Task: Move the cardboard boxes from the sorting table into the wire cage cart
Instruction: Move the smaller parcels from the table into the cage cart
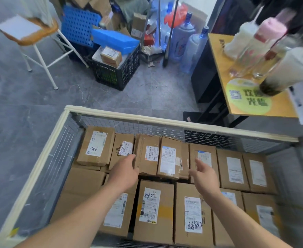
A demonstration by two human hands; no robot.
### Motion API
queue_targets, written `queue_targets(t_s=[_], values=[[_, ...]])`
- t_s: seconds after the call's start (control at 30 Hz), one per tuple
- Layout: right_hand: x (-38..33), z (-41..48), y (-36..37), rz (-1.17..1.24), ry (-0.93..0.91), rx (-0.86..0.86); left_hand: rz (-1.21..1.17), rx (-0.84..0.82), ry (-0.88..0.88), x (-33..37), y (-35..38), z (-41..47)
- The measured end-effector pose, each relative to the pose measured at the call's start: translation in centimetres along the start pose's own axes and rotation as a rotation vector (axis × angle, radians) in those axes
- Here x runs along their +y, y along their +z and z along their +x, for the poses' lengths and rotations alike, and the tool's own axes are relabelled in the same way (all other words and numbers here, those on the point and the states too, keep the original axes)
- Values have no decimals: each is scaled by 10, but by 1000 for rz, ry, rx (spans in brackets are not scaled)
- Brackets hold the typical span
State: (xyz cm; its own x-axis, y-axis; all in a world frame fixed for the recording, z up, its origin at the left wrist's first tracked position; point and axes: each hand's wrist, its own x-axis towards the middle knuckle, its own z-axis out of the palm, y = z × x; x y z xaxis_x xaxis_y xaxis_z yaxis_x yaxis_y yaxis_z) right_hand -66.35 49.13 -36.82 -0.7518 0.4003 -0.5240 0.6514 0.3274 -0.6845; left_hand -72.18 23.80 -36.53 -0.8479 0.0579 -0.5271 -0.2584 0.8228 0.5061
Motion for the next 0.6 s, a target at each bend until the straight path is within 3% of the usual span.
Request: queue_targets(t_s=[0.37, 0.6], values=[[-76, -104, -92, -87, -155, 257, 135, 15, 376, 115, -73, -58], [-72, -167, -182, -90, -167, 480, 249, 40, 727, 220, -68, -114]])
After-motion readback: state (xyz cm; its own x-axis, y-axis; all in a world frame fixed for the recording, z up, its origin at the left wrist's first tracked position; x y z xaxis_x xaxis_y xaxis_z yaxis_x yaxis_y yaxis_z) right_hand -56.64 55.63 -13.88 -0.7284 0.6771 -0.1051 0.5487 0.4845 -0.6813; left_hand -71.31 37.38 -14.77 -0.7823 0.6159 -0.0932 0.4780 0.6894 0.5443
